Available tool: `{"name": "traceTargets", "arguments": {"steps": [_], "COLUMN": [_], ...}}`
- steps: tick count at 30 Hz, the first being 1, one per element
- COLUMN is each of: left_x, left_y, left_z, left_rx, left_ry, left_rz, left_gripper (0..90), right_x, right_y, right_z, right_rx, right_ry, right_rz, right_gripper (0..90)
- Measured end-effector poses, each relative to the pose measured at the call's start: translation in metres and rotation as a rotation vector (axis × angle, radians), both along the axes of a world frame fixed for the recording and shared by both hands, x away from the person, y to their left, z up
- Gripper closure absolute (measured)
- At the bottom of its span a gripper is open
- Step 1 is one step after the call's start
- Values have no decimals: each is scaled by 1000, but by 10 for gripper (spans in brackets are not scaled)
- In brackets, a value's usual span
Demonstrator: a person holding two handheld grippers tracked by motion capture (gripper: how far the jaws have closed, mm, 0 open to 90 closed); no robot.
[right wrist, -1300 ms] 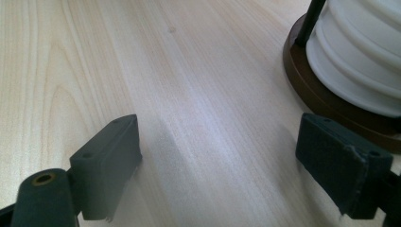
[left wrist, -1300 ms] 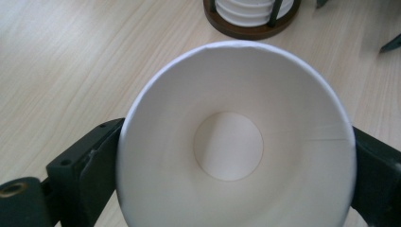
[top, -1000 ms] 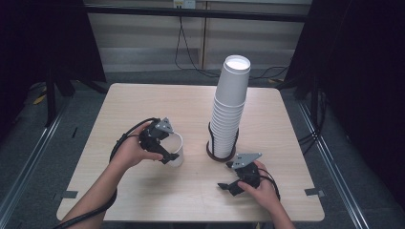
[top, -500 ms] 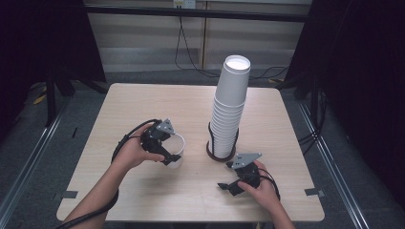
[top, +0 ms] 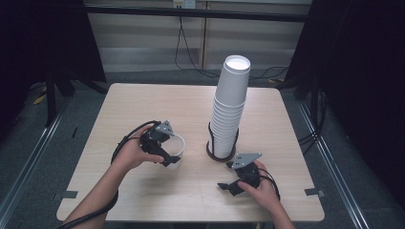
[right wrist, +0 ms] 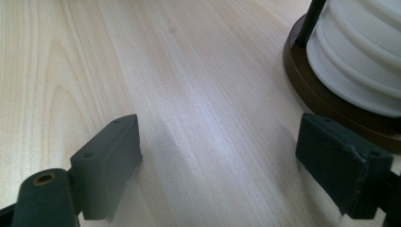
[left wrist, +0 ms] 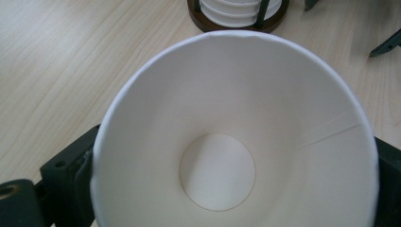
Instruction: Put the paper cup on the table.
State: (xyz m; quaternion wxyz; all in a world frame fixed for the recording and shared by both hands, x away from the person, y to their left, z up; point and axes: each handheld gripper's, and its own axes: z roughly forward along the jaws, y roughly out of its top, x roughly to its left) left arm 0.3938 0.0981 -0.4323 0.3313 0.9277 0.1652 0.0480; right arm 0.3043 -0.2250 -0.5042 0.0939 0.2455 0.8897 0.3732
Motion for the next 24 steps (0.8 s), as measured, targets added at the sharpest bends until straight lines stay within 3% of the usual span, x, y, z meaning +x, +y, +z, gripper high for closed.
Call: {"name": "traceTargets", "arguments": {"steps": [15, 17, 24], "left_x": [-4, -5, -7], "left_y": [13, 15, 22], "left_z": [-7, -7, -9], "left_rx": [-32, -25, -45], "left_ry": [38, 26, 45], "left_rz": [5, -2, 22], "left_gripper": [49, 52, 70], "right_x": [0, 0, 0], "right_y": [0, 0, 0], "right_z": [0, 0, 0], "right_rx": [0, 0, 0], "right_ry": [0, 0, 1], "right_rz": [0, 0, 0], "right_gripper": [143, 143, 143]}}
